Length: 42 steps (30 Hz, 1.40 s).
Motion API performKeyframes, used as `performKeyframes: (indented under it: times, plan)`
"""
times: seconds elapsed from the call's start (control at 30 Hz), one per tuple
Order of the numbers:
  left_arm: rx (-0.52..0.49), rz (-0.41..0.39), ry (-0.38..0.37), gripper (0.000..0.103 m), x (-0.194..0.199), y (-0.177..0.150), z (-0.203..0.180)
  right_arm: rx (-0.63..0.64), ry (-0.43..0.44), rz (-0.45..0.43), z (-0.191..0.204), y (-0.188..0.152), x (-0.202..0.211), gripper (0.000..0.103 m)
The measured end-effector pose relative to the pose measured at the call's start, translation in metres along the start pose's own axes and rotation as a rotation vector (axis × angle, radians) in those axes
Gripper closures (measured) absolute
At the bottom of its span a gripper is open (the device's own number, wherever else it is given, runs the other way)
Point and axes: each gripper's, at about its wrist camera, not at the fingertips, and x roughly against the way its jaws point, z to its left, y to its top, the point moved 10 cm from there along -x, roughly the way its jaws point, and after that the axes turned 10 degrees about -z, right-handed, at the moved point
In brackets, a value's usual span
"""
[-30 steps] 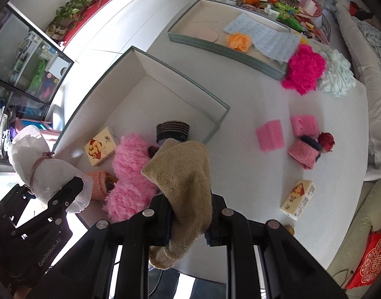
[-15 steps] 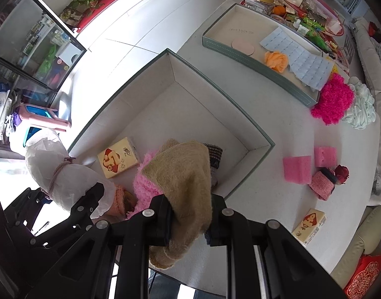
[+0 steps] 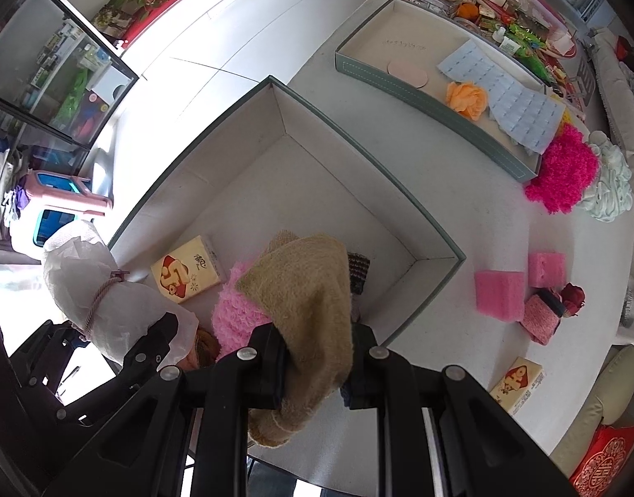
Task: Organize soft objects
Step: 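Carry the white bundle and beige hat with both tools over the box, then open both tools to drop the bundle and beige hat into the box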
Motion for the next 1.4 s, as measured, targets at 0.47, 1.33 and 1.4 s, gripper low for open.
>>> performKeyframes:
  times: [0.47, 1.33, 1.4]
  plan:
    - [-0.011, 0.040, 0.002, 0.049, -0.015, -0.002, -0.005, -0.004, -0.007, 0.024, 0.002, 0.008, -0.017, 0.082]
    - [-0.018, 0.043, -0.021, 0.000, 0.006, -0.015, -0.016, -0.167, 0.064, -0.004, -0.035, -0.018, 0.009, 0.000]
    - [-0.040, 0.041, -0.018, 0.000, 0.009, -0.018, -0.021, -0.180, 0.071, -0.003, -0.040, -0.025, 0.012, 0.000]
